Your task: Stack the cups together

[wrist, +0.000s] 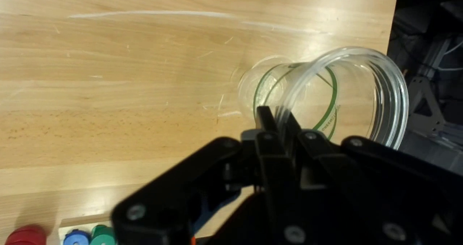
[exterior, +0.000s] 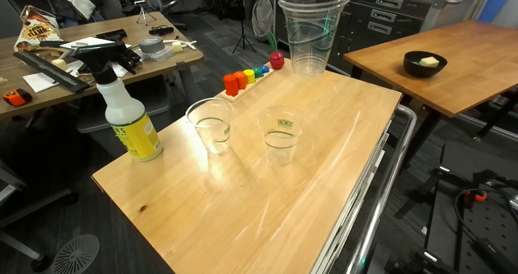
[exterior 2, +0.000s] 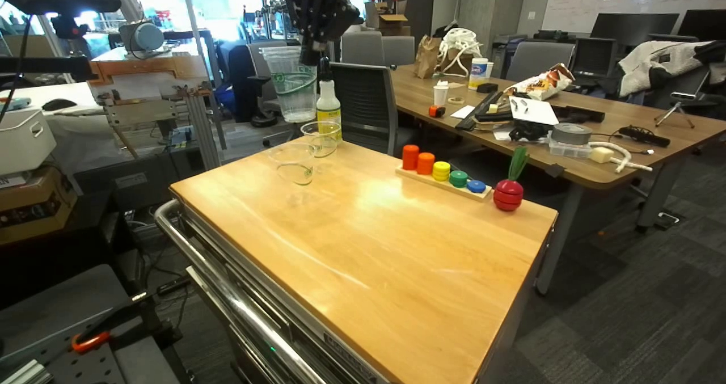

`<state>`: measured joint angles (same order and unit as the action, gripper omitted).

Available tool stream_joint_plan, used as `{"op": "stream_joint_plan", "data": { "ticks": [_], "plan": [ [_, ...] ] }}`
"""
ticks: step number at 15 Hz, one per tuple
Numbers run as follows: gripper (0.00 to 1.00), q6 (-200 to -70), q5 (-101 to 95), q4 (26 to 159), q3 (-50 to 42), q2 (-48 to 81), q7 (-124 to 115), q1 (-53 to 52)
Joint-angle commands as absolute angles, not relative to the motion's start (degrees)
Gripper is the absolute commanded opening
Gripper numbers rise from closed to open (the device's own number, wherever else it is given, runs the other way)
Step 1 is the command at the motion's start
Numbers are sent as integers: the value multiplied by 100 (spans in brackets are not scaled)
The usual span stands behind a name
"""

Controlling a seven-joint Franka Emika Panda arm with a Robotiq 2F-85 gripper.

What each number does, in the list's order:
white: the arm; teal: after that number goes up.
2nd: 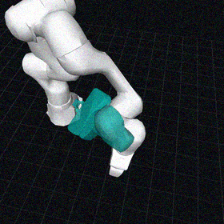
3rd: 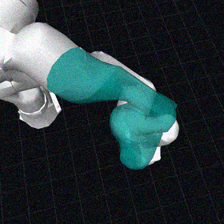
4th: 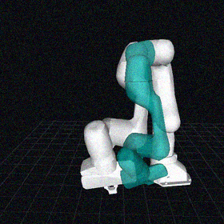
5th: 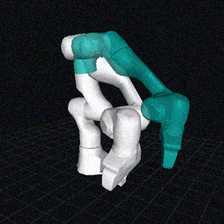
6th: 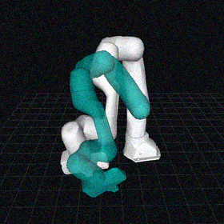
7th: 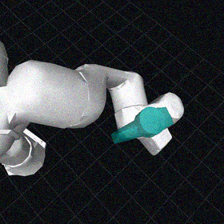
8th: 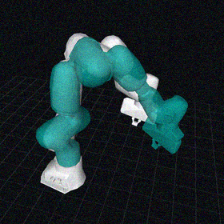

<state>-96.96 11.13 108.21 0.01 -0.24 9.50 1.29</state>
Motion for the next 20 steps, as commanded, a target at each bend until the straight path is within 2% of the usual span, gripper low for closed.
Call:
{"op": "stream_joint_plan", "data": {
  "ticks": [1,20],
  "plan": [
    [6,-9771,1442,11195,9,-209,1526,64],
    [6,-11217,1669,11391,196,478,1553,-74]
  ]
}}
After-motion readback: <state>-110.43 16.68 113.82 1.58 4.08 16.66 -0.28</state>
